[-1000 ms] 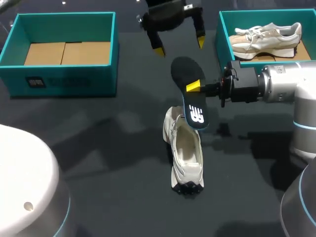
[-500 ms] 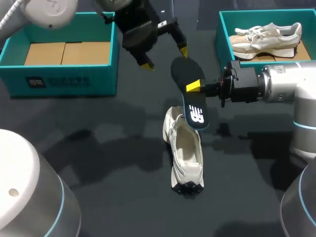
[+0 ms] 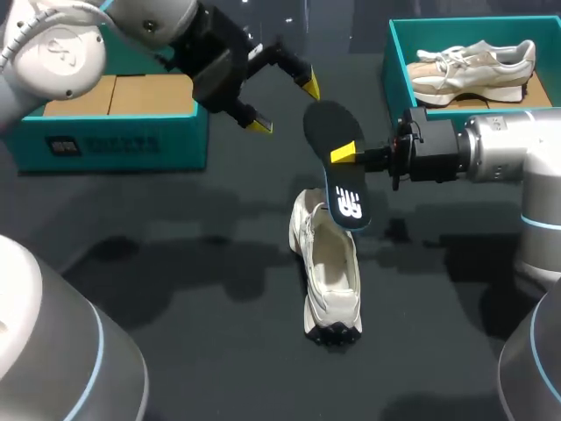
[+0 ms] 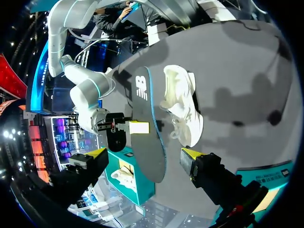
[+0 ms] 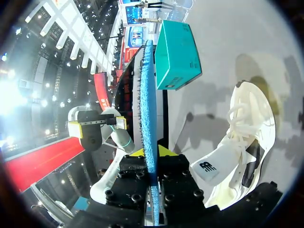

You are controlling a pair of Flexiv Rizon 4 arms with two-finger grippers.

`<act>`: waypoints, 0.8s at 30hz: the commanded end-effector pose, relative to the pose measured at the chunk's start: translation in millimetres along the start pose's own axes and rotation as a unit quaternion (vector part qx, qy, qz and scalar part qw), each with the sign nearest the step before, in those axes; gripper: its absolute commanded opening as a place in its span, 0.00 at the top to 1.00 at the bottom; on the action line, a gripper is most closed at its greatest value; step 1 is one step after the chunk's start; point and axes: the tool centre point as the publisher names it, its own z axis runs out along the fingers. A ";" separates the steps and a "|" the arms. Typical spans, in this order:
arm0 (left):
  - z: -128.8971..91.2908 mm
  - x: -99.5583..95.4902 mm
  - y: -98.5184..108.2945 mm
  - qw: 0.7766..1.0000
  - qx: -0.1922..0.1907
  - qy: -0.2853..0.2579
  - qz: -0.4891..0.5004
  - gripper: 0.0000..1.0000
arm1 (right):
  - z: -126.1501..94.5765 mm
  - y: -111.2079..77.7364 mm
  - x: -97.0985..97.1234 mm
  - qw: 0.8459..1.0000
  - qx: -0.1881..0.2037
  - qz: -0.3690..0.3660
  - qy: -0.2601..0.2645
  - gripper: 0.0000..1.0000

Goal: Take the shoe out of the shoebox, open the shoe tongue, remove and reinsert the insole, then place the shoe into the shoebox

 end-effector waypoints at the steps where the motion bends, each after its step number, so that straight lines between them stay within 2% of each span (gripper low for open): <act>1: 1.7 4.6 -4.6 0.999 -0.006 -0.050 -0.002 0.00 | 0.4 -1.0 0.4 1.000 -0.001 0.000 -0.002 1.00; 11: 8.1 18.9 -23.8 0.993 -0.061 -0.104 0.002 0.00 | 0.4 -1.0 0.4 1.000 -0.001 0.000 -0.002 1.00; 18: 10.7 32.2 -29.4 0.986 -0.063 -0.157 -0.013 0.00 | 0.4 -1.0 0.4 1.000 -0.001 0.000 -0.002 1.00; 24: 20.1 45.9 -26.5 0.972 -0.061 -0.226 -0.026 0.00 | 0.4 -1.0 0.4 1.000 -0.001 0.000 -0.002 1.00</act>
